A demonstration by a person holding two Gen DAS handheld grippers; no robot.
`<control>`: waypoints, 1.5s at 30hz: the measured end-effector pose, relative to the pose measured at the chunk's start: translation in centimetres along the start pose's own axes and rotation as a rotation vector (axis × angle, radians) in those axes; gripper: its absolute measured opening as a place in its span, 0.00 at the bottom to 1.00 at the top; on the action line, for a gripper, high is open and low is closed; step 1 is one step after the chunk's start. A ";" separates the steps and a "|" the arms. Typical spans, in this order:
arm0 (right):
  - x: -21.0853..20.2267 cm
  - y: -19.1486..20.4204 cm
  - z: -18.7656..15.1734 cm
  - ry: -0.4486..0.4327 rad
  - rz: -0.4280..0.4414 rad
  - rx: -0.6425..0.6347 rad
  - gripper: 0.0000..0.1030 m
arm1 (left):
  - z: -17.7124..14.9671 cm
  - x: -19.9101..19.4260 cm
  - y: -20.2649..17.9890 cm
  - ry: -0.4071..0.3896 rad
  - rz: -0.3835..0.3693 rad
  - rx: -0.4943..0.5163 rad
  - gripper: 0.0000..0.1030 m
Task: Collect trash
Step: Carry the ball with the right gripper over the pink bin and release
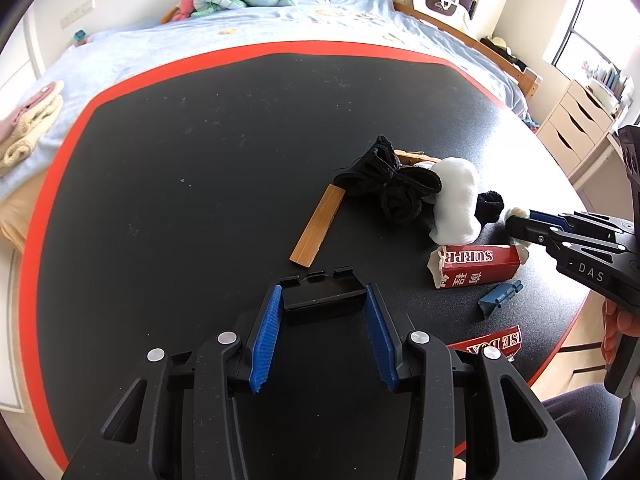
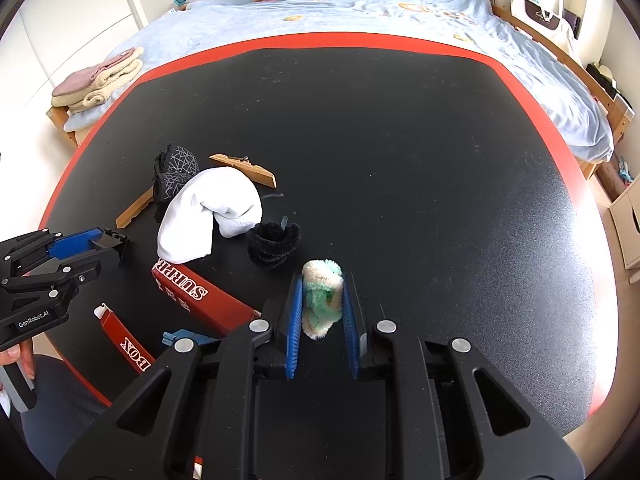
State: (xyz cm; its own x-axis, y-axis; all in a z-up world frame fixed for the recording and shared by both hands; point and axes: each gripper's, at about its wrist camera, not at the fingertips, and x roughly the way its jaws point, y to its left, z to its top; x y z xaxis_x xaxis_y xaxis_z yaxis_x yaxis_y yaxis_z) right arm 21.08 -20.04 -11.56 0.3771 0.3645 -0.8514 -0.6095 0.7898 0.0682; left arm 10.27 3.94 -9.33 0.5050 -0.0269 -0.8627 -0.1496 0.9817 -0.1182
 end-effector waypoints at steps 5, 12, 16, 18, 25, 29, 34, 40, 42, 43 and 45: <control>-1.5 0.0 -0.4 -0.021 -0.001 -0.002 0.18 | 0.0 -1.0 -0.2 -0.016 -0.006 0.010 0.40; -4.6 0.7 -1.4 -0.059 0.003 -0.018 0.18 | -0.3 -3.2 -1.3 -0.048 -0.016 0.046 0.40; -6.2 1.4 -2.8 -0.076 0.008 -0.034 0.18 | -1.0 -4.7 -1.9 -0.063 -0.024 0.071 0.40; -7.0 1.7 -3.7 -0.085 0.011 -0.039 0.18 | -1.4 -5.4 -2.4 -0.069 -0.027 0.086 0.40; -10.1 2.9 -6.7 -0.117 0.033 -0.050 0.18 | -3.4 -7.2 -3.8 -0.086 -0.046 0.120 0.40; -11.2 3.9 -8.4 -0.117 0.049 -0.061 0.18 | -4.9 -7.9 -4.3 -0.085 -0.067 0.136 0.41; -11.8 4.8 -10.7 -0.105 0.064 -0.062 0.18 | -6.7 -8.5 -4.9 -0.075 -0.095 0.147 0.41; -11.9 6.0 -13.0 -0.067 0.086 -0.082 0.18 | -9.0 -8.6 -5.9 -0.050 -0.125 0.167 0.41; -11.8 6.3 -13.7 -0.052 0.095 -0.088 0.18 | -9.5 -8.6 -6.2 -0.042 -0.132 0.174 0.41; -11.8 6.4 -13.9 -0.046 0.098 -0.090 0.18 | -9.8 -8.6 -6.3 -0.037 -0.137 0.177 0.41; -11.6 6.6 -14.6 -0.033 0.104 -0.089 0.18 | -10.3 -8.6 -6.5 -0.027 -0.143 0.184 0.41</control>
State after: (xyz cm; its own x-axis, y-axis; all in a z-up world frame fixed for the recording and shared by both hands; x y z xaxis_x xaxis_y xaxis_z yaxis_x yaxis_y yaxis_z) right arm 2.49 -26.29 -8.79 0.3306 0.4591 -0.8246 -0.7055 0.7005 0.1072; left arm -1.79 -4.16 -6.21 0.5332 -0.1655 -0.8297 0.0809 0.9862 -0.1447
